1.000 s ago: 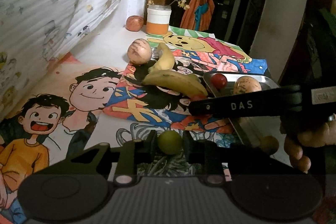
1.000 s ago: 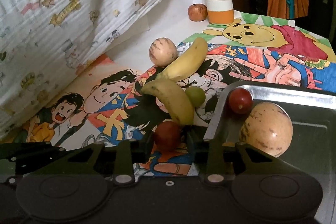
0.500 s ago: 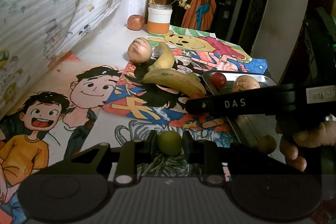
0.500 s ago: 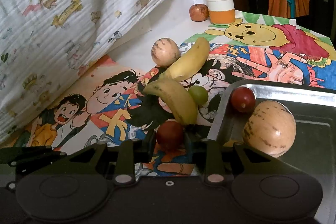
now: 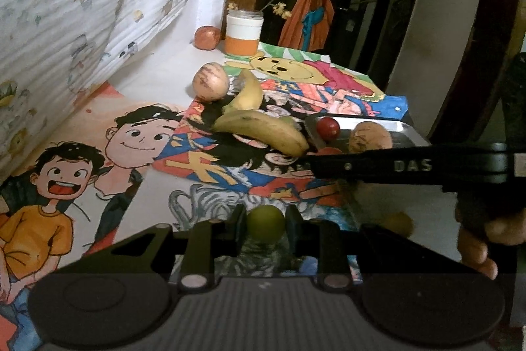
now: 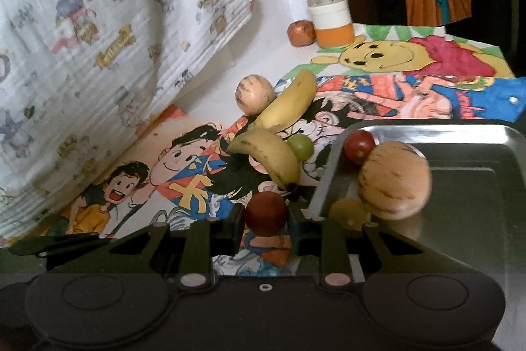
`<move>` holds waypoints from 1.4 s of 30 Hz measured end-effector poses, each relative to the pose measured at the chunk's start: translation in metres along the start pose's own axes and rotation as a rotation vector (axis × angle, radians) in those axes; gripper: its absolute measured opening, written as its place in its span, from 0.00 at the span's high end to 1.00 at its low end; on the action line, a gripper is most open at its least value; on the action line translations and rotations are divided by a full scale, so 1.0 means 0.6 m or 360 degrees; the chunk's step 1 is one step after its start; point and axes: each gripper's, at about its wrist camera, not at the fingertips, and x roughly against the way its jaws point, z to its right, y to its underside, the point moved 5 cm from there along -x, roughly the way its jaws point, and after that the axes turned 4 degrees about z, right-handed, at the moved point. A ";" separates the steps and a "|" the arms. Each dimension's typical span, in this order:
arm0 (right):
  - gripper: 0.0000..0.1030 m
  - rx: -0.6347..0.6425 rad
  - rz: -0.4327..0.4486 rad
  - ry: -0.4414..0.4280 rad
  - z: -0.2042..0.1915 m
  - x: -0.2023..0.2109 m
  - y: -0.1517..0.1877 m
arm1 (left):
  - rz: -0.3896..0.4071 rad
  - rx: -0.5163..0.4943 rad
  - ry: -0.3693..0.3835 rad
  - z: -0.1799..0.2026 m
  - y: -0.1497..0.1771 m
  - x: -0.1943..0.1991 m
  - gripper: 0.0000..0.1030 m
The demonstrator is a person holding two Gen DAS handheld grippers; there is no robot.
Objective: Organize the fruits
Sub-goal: 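Carry the grape and tomato into the tray and open both tools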
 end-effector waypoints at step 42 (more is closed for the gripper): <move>0.71 0.0063 0.0055 0.0253 0.085 0.254 0.163 | -0.0110 -0.0196 0.0282 0.180 0.062 0.033 0.72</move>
